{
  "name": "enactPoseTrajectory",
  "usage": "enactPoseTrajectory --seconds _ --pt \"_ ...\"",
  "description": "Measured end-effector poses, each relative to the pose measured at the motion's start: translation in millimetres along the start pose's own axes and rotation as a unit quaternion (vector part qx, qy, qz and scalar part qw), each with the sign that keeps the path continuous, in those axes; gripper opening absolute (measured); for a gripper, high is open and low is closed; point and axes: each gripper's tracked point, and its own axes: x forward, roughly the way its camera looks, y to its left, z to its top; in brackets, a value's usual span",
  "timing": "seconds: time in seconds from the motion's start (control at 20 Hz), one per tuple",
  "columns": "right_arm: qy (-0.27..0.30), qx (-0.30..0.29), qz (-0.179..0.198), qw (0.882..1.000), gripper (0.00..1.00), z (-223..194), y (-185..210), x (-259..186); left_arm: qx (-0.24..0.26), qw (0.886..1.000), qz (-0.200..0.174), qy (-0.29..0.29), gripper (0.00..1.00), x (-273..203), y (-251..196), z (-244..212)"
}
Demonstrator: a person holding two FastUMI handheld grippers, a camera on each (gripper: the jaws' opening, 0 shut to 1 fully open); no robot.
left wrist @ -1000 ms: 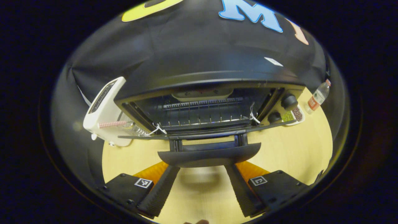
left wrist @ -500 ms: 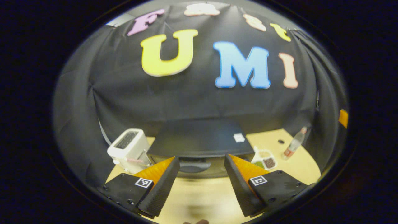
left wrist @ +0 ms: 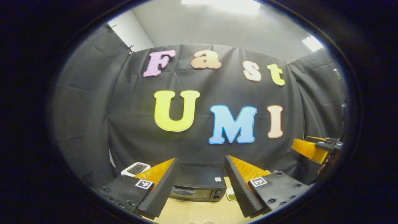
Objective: Open the electric oven with the left hand, put the food in, and close the electric oven.
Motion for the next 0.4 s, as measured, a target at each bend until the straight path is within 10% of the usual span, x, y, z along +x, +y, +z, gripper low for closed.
enactPoseTrajectory --seconds 0.4 --pt "-0.002 0.000 -0.020 1.000 0.93 7 36 -10 0.003 1.000 -0.026 -0.003 1.00 0 39 8"
